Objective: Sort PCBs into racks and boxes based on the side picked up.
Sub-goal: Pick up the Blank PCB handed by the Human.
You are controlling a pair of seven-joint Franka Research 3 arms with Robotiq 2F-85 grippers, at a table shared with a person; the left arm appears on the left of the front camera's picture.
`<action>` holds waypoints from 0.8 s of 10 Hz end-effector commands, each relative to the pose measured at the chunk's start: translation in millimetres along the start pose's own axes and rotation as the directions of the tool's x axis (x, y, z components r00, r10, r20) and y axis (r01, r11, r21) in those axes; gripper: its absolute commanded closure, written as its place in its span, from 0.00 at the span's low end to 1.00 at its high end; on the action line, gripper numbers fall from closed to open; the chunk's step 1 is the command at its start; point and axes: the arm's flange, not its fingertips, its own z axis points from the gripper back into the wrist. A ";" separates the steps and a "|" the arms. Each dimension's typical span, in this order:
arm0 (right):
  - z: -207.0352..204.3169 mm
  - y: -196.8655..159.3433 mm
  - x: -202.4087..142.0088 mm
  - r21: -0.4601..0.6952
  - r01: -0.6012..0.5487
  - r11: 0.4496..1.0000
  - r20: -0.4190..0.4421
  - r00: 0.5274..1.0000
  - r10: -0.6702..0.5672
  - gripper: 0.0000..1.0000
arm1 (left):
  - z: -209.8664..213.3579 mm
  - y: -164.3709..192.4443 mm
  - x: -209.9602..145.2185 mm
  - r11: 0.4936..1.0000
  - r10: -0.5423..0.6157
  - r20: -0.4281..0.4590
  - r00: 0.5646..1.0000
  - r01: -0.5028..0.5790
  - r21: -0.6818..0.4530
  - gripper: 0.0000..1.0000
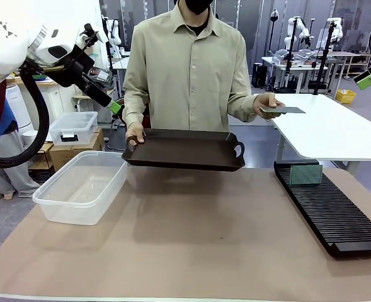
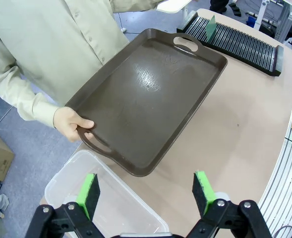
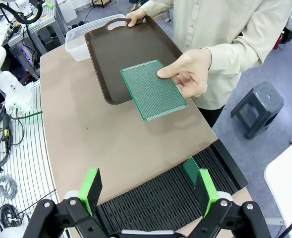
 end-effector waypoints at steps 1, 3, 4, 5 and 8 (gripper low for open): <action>-0.5 0.8 1.2 0.016 0.000 1.000 0.002 1.000 0.000 0.00 | -0.3 0.3 -2.3 1.000 0.007 -0.001 1.000 -0.007 -0.001 0.00; -0.5 0.8 1.2 0.016 0.000 1.000 0.002 1.000 0.000 0.00 | -0.3 0.3 -2.3 1.000 0.007 -0.001 1.000 -0.007 -0.001 0.00; -0.5 0.8 1.2 0.016 0.000 1.000 0.002 1.000 0.000 0.00 | -0.3 0.3 -2.3 1.000 0.007 -0.001 1.000 -0.007 -0.001 0.00; 0.0 0.0 0.0 0.000 0.000 1.000 0.000 1.000 0.000 0.00 | -0.3 0.3 -2.3 1.000 0.007 -0.001 1.000 -0.007 -0.001 0.00; -12.6 -18.4 0.9 0.140 0.334 0.932 -0.012 0.942 -0.336 0.00 | -0.3 0.3 -2.3 1.000 0.007 -0.001 1.000 -0.007 -0.001 0.00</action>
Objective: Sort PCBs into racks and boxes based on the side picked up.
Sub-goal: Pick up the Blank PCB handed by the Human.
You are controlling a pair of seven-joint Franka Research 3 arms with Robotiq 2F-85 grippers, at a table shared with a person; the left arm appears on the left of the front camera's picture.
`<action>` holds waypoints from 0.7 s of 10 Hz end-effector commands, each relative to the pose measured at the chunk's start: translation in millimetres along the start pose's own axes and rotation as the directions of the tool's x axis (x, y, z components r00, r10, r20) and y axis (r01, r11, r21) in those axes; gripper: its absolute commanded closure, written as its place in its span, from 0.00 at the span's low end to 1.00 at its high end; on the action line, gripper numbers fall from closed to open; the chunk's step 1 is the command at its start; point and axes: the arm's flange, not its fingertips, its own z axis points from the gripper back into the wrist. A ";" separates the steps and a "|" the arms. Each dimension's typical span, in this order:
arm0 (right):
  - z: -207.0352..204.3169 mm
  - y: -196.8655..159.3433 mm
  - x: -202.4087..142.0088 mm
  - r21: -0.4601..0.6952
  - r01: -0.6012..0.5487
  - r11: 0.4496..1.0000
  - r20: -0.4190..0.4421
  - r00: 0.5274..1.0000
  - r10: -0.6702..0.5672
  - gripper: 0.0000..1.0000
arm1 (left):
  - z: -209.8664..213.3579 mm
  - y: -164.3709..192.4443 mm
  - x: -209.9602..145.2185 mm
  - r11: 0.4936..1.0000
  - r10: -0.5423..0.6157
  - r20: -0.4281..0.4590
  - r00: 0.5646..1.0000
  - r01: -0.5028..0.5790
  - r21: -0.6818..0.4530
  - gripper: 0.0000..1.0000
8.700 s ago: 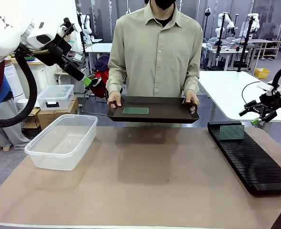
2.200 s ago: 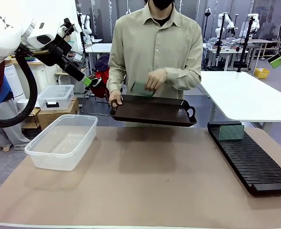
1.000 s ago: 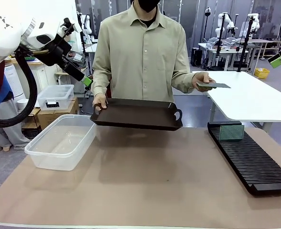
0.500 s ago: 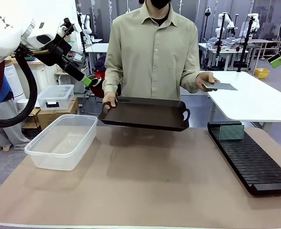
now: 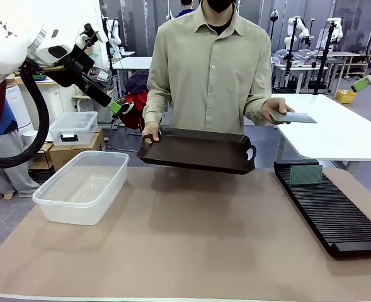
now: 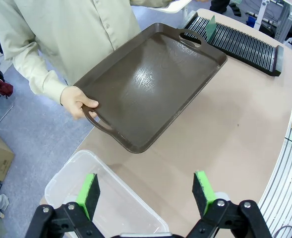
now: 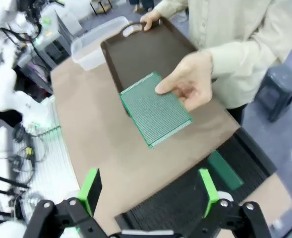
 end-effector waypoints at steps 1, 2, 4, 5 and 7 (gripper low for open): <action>-0.4 -20.3 6.1 0.120 0.187 0.975 0.016 0.982 -0.191 0.00 | -0.3 0.4 -2.3 1.000 0.007 -0.001 1.000 -0.007 -0.001 0.00; -8.7 -30.9 1.3 0.141 0.272 0.952 0.018 0.961 -0.277 0.00 | -0.3 0.4 -2.3 1.000 0.007 -0.001 1.000 -0.007 -0.001 0.00; -25.9 -53.1 -10.2 0.239 0.413 0.879 0.048 0.899 -0.435 0.00 | -0.3 0.4 -2.3 1.000 0.007 -0.001 1.000 -0.007 -0.001 0.00; -36.6 -64.0 -20.0 0.282 0.457 0.844 0.052 0.871 -0.489 0.00 | -0.3 0.4 -2.3 1.000 0.007 -0.001 1.000 -0.007 -0.001 0.00; -57.9 -89.7 -38.1 0.376 0.517 0.769 0.017 0.826 -0.563 0.00 | -0.3 0.4 -2.3 1.000 0.007 -0.001 1.000 -0.007 -0.001 0.00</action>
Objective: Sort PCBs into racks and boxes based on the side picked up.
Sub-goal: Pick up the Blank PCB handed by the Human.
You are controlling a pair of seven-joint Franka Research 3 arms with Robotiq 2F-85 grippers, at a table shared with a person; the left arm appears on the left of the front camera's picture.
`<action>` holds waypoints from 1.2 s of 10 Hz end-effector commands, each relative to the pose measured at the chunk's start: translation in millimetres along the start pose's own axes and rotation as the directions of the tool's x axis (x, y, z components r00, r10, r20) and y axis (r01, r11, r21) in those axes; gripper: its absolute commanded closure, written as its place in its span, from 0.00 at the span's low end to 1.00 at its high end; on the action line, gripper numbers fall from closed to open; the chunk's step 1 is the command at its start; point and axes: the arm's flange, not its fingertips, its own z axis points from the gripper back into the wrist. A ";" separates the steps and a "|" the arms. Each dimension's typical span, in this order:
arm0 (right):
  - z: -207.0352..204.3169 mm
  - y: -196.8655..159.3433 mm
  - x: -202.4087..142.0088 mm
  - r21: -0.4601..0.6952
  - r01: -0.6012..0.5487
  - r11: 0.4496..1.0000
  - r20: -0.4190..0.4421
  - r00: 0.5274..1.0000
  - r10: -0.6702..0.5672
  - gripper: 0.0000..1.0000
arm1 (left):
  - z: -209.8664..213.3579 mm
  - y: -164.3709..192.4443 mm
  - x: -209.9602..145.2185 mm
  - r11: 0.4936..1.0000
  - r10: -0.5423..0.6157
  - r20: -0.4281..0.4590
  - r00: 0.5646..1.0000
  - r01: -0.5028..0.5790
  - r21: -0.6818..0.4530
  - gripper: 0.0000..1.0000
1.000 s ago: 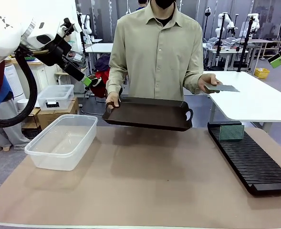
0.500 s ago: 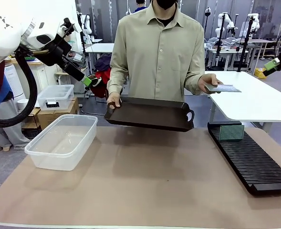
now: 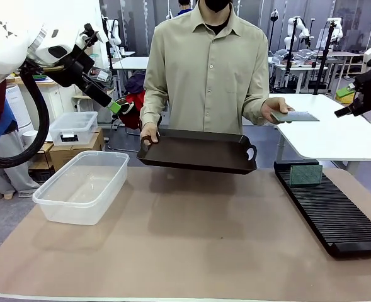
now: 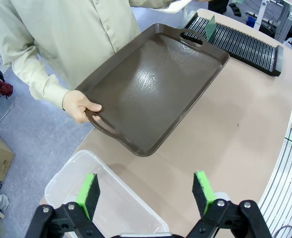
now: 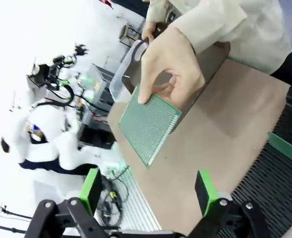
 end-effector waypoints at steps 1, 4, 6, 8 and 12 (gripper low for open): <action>-2.5 -15.7 7.4 0.094 0.076 0.993 0.040 0.996 -0.080 0.00 | -0.4 0.5 -2.4 1.000 0.007 -0.002 1.000 -0.007 -0.001 0.00; -4.8 -16.0 -1.8 0.041 0.036 0.999 0.012 0.999 -0.036 0.00 | -0.4 0.5 -2.4 1.000 0.007 -0.002 1.000 -0.007 -0.001 0.00; -4.8 -16.0 -1.8 0.041 0.036 0.999 0.012 0.999 -0.036 0.00 | -0.4 0.5 -2.4 1.000 0.007 -0.002 1.000 -0.007 -0.001 0.00; -9.5 -35.2 16.8 0.124 0.122 0.985 -0.004 0.992 -0.122 0.00 | -0.4 0.5 -2.4 1.000 0.007 -0.002 1.000 -0.007 -0.001 0.00; -27.6 -68.5 47.0 0.304 0.348 0.887 -0.156 0.936 -0.314 0.00 | -0.4 0.5 -2.4 1.000 0.007 -0.002 1.000 -0.007 -0.001 0.00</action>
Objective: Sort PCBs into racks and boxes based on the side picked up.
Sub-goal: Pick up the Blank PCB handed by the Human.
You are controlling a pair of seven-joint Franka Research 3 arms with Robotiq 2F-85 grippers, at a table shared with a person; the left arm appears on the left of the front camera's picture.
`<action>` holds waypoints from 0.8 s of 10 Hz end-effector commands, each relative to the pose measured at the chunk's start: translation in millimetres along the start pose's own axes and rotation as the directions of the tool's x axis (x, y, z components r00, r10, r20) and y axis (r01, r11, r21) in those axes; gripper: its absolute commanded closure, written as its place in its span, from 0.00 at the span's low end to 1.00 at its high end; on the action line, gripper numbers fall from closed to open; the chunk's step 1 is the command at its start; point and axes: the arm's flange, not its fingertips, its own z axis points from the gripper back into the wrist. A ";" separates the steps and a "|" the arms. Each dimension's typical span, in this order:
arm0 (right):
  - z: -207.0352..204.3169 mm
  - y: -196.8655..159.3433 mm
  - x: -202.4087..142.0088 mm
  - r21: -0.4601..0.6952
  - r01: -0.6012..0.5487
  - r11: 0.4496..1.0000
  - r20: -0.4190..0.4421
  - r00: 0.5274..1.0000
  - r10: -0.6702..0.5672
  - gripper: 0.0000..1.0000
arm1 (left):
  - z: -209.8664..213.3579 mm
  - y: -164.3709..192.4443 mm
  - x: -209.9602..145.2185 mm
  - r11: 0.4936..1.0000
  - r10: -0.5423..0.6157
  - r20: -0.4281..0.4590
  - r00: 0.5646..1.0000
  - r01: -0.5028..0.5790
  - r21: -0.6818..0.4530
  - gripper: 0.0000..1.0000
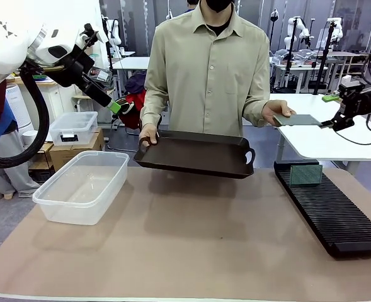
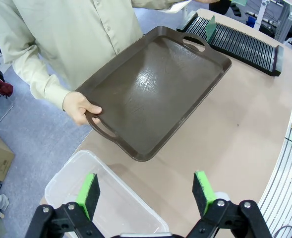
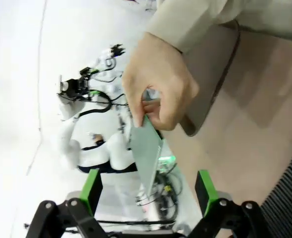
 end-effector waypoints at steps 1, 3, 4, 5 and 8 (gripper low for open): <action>11.1 3.2 27.0 0.117 0.118 0.986 -0.041 0.993 -0.114 0.00 | -0.4 0.4 -2.4 1.000 0.007 -0.002 1.000 -0.007 -0.001 0.00; 1.4 -2.8 35.2 0.154 0.185 0.971 -0.083 0.981 -0.174 0.00 | -0.4 0.4 -2.4 1.000 0.007 -0.002 1.000 -0.007 -0.001 0.00; -4.1 -3.7 37.4 0.155 0.205 0.966 -0.113 0.975 -0.189 0.00 | -0.4 0.4 -2.4 1.000 0.007 -0.002 1.000 -0.007 -0.001 0.00; -10.8 -5.3 38.9 0.146 0.221 0.964 -0.122 0.971 -0.204 0.00 | -0.4 0.4 -2.4 1.000 0.007 -0.002 1.000 -0.007 -0.001 0.00; -25.9 -5.7 41.3 0.107 0.174 0.979 -0.131 0.978 -0.160 0.00 | -0.4 0.4 -2.4 1.000 0.007 -0.002 1.000 -0.007 -0.001 0.00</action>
